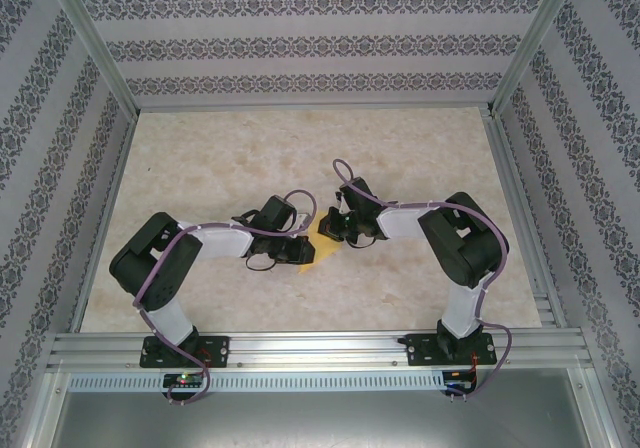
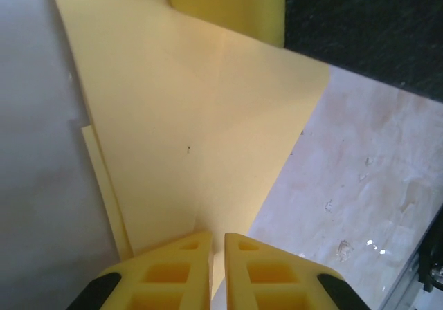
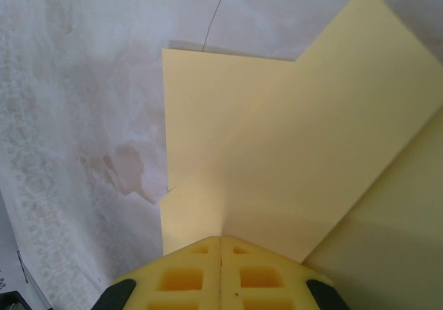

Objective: Fold a paper plane with a square sheet of paper (pick it up from the middle)
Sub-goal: Fourth fold the wing at the center of the table.

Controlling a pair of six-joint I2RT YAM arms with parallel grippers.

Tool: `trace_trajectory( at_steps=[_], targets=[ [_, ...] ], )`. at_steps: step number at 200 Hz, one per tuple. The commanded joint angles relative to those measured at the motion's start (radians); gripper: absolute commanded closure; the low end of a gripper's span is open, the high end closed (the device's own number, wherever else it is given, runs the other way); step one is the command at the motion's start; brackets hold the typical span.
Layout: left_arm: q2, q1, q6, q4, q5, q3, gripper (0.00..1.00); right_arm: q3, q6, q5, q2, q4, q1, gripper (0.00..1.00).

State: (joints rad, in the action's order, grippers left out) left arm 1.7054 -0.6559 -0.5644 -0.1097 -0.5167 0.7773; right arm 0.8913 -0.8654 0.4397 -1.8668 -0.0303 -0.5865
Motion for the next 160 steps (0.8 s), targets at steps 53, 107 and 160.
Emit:
trace_trajectory(
  at_steps=[53, 107, 160],
  targets=[
    [-0.045, -0.004, 0.082, -0.088, 0.023, -0.016, 0.9, -0.016, 0.033, -0.09, -0.096, 0.138, 0.009, 1.0],
    [-0.081, -0.003, 0.11, -0.139, 0.038, -0.062, 0.92, -0.011, 0.035, -0.09, -0.104, 0.146, 0.009, 1.0],
    [-0.148, 0.016, 0.076, -0.133, 0.077, -0.127, 0.95, -0.007, 0.043, -0.095, -0.106, 0.162, 0.01, 1.0]
  ],
)
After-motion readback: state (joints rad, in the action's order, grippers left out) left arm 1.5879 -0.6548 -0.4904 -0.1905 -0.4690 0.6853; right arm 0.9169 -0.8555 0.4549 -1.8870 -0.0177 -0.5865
